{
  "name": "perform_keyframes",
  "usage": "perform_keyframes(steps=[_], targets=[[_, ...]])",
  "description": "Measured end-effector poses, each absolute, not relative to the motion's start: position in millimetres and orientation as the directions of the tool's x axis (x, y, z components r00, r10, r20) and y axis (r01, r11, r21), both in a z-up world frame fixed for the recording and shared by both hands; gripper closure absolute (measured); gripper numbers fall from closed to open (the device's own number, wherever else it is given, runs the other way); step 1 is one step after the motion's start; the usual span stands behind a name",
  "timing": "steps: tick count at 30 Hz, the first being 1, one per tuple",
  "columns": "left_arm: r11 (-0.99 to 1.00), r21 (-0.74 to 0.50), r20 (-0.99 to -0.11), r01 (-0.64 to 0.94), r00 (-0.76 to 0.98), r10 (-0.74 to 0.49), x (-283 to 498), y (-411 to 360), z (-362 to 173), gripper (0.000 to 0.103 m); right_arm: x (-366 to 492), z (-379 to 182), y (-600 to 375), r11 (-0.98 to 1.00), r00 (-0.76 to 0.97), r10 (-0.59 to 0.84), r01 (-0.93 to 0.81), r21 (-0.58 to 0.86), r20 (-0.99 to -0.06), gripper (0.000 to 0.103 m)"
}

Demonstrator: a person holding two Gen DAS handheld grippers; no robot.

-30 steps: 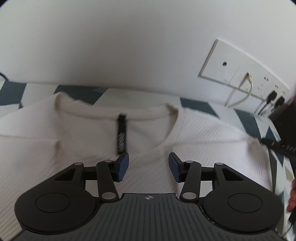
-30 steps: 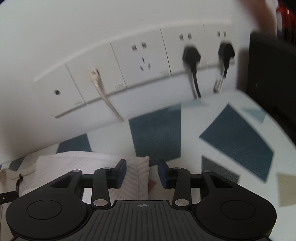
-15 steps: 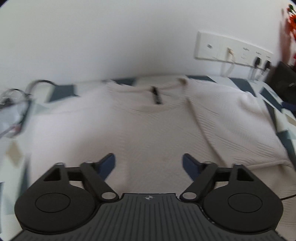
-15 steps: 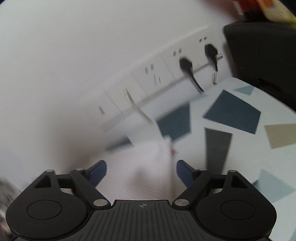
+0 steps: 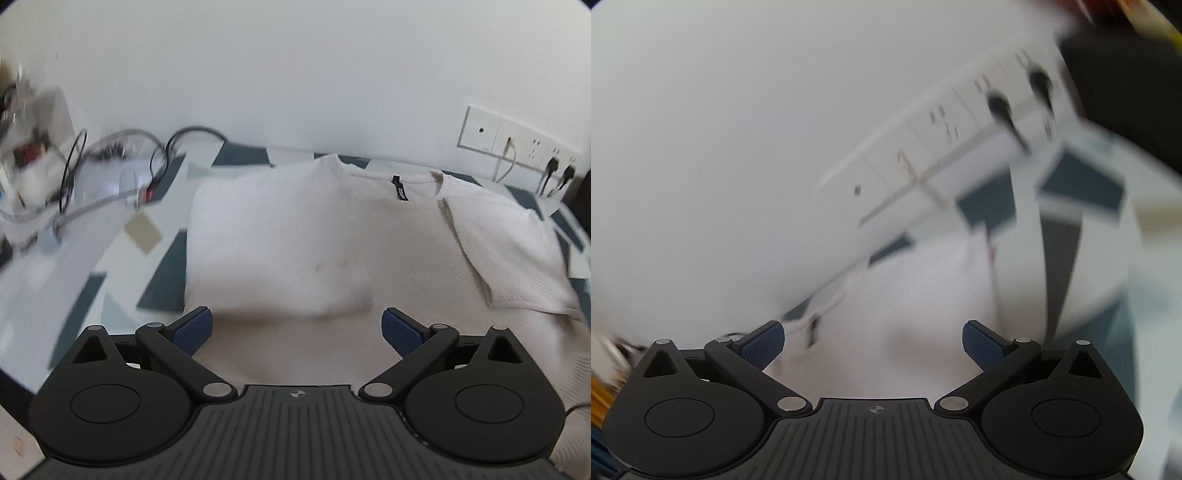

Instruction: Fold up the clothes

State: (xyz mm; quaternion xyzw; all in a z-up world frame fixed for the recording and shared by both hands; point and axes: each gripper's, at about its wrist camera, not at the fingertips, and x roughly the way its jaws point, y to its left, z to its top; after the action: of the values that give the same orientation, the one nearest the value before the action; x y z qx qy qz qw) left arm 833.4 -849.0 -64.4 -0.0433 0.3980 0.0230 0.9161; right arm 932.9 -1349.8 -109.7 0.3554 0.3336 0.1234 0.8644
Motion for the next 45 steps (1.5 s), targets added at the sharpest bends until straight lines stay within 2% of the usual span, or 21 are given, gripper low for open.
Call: perform_keyframes(steps=[8,13,19,22,26,31,38,45], targets=[[0.997,-0.06,-0.743,0.039,0.666,-0.071,766.4,-791.0,-98.8,0.002,828.9,-124.5,-1277.9,0.855,0.682,0.23,0.199,0.478,-0.694,0.001],[0.999,-0.032,-0.777,0.014,0.629,-0.034,734.3,-770.8,-129.1,0.002,775.9,-119.5,-1214.6,0.938,0.642,0.137,0.16,0.307,-0.754,0.001],[0.993,-0.001,-0.799,0.122,0.596,-0.074,741.9,-787.3,-140.8,0.002,758.6,-153.1,-1165.7,0.983,0.579,0.032,0.128,0.13,-0.814,0.001],[0.982,0.056,-0.793,0.178,0.606,-0.065,742.3,-795.6,-144.2,0.001,757.6,-168.4,-1161.0,0.983,0.551,0.019,0.144,0.117,-0.835,0.001],[0.988,0.021,-0.815,0.156,0.575,-0.074,746.9,-793.4,-152.3,0.0,754.3,-177.0,-1154.0,0.987,0.541,-0.017,0.144,0.073,-0.841,0.001],[0.994,-0.091,-0.839,0.059,0.533,-0.108,754.3,-783.3,-157.4,0.0,753.7,-178.9,-1152.6,0.982,0.538,-0.043,0.179,0.064,-0.842,0.001],[0.994,-0.089,-0.842,0.059,0.528,-0.106,754.6,-783.3,-158.3,0.0,748.5,-184.5,-1152.4,0.981,0.589,-0.075,0.189,0.047,-0.805,0.001],[0.993,-0.08,-0.819,0.089,0.562,-0.116,750.6,-782.7,-160.6,0.0,753.6,-183.9,-1152.5,0.976,0.575,-0.094,0.215,0.04,-0.813,0.001]])
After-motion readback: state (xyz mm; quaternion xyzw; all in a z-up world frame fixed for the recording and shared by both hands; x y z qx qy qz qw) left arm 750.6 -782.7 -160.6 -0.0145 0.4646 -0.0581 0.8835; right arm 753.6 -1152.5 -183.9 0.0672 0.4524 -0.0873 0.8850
